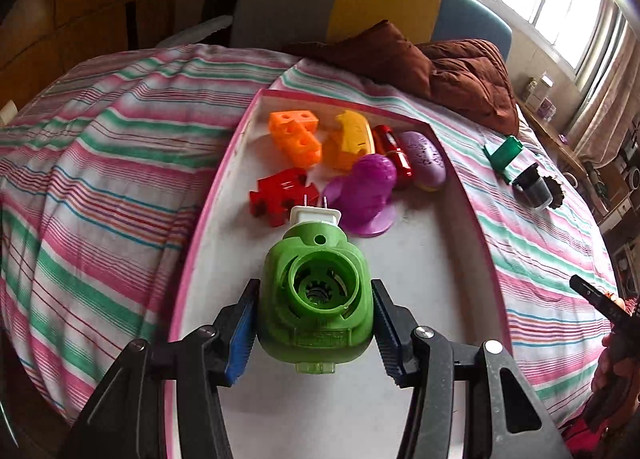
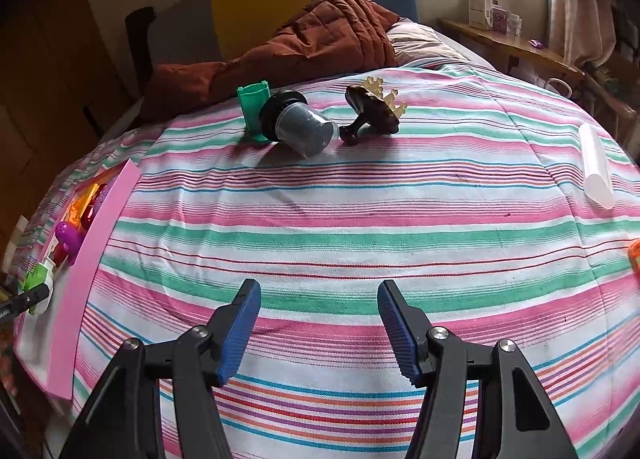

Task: Organize rigid objects
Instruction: 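Carry the green plug device into the tray beside the red puzzle piece, then open the left gripper in the tray while the right grasps the dark cup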

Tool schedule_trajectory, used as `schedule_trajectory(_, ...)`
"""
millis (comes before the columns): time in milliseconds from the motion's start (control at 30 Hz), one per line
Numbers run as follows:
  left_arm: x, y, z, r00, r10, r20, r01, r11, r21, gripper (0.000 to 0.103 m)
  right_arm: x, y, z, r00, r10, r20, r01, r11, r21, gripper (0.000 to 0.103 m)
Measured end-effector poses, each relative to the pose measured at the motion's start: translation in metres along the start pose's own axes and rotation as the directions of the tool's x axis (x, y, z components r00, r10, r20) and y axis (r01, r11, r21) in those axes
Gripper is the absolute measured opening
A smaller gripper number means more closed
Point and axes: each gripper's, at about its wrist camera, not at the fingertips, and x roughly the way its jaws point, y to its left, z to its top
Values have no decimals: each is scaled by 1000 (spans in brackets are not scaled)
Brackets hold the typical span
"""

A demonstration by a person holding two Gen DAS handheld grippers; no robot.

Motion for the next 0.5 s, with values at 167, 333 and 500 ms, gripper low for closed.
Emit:
schedule_trajectory(167, 2, 8, -1, 999, 41, 9, -41, 999, 10, 53, 3, -7, 5, 1000, -24, -12, 24, 1000, 16, 62)
schedule_trajectory(333, -1, 3, -4, 996, 86, 36, -88, 995, 50, 53, 9, -6, 16, 999, -40, -16, 40, 999, 11, 62)
schedule_trajectory(500, -18, 5, -12, 988, 114, 106, -115, 993, 3, 54, 16, -3, 34, 998, -64, 1, 64, 998, -5, 64)
